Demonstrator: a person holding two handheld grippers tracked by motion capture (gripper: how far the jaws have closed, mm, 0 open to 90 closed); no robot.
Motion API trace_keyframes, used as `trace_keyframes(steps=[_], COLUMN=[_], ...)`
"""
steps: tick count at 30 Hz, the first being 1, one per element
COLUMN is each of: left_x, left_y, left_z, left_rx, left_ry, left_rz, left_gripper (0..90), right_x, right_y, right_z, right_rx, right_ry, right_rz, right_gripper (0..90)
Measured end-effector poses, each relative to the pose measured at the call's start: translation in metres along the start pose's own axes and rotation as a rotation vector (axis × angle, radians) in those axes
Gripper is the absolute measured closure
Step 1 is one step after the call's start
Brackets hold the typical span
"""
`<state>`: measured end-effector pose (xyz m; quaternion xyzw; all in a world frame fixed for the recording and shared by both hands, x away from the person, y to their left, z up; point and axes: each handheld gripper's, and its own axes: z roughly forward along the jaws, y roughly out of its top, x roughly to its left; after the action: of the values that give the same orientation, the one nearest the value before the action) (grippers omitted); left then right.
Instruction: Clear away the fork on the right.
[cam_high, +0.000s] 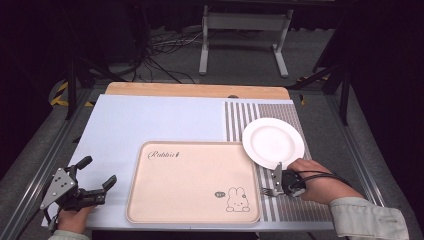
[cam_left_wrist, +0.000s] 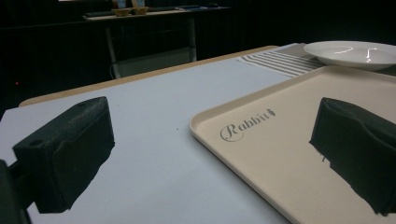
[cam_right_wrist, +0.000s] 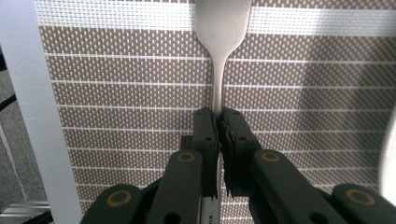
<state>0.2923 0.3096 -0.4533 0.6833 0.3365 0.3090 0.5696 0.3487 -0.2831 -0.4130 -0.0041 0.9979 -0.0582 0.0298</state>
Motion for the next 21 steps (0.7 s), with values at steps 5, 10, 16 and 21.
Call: trace_keyframes(steps=[5,10,16,21], left_x=[0.0,0.0,0.0,0.0], left_y=[0.0,0.0,0.0,0.0], left_z=[0.001,0.0,0.0,0.0], left_rx=[0.004,0.002,0.0,0.0], left_ry=[-0.001,0.003,0.004,0.004], left_rz=[0.001,-0.001,0.0,0.001], left_gripper=[0.3,0.3,0.3,0.3], right_x=[0.0,-0.001,-0.003,-0.005], right_y=[-0.001,-0.002,-0.001,0.003], right_z=[-0.01,-0.025,-0.04,-0.05], right_rx=[-0.014,-0.04,-0.068,-0.093], right_ry=[-0.008,-0.038,-0.06,-0.074], right_rz=[0.029,0.044,0.066,0.071], right_gripper=[85.7,85.8,85.8,85.8])
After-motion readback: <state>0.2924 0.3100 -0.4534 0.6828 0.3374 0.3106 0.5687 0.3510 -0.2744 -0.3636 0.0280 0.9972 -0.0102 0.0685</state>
